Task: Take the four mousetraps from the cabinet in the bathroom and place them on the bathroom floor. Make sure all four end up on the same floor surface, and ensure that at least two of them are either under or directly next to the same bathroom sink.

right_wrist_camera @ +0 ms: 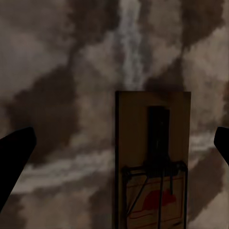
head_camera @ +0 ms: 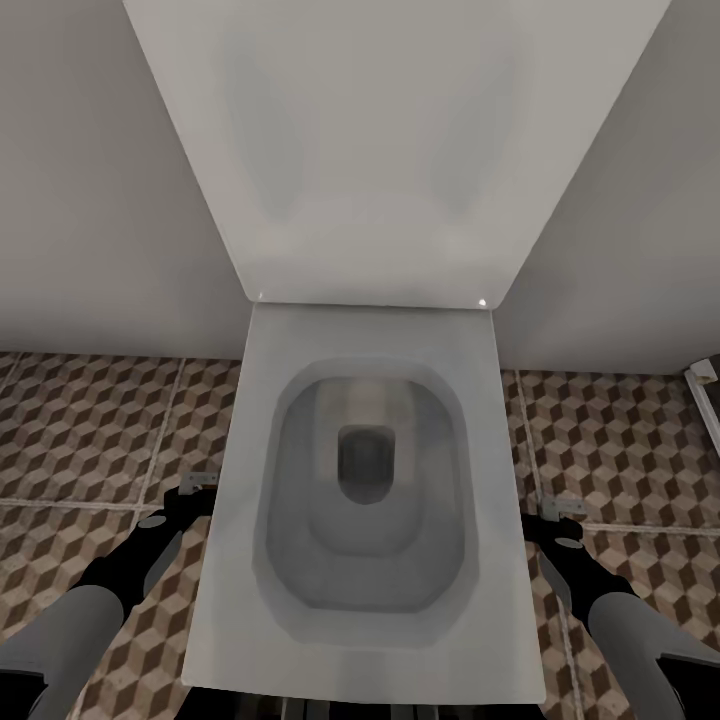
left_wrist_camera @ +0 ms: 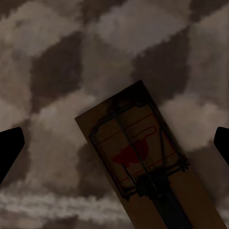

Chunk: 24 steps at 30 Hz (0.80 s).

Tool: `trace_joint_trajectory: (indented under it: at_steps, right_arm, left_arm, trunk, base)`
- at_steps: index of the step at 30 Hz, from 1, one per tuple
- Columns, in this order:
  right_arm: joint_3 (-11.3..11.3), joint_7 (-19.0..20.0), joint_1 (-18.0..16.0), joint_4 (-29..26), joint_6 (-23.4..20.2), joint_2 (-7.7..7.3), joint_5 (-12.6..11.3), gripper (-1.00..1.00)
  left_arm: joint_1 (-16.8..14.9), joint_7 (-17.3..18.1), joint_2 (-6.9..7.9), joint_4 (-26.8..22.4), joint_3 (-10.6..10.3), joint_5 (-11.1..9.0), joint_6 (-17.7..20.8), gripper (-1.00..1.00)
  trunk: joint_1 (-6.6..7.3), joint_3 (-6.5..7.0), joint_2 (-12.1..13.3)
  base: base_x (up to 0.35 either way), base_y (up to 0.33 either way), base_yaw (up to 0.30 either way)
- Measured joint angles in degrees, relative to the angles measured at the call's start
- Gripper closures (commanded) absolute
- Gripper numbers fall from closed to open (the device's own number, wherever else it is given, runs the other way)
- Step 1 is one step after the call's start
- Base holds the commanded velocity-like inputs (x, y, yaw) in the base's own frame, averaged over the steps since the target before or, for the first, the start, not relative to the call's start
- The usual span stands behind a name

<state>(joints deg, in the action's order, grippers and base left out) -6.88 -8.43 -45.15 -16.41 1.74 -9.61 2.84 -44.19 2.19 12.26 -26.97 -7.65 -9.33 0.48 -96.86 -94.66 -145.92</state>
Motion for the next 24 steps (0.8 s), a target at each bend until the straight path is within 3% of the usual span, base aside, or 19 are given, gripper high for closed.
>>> trace_joint_trajectory:
  at_steps: [24]
  right_arm:
    - [0.04,0.01,0.0,0.0,0.01,0.0,0.04,-1.0]
  left_arm:
    - [0.0,0.07,-0.01,-0.04,0.0,0.08,0.0,-1.0]
  trunk:
    - [0.0,0.0,0.0]
  base:
    - [0.0,0.0,0.0]
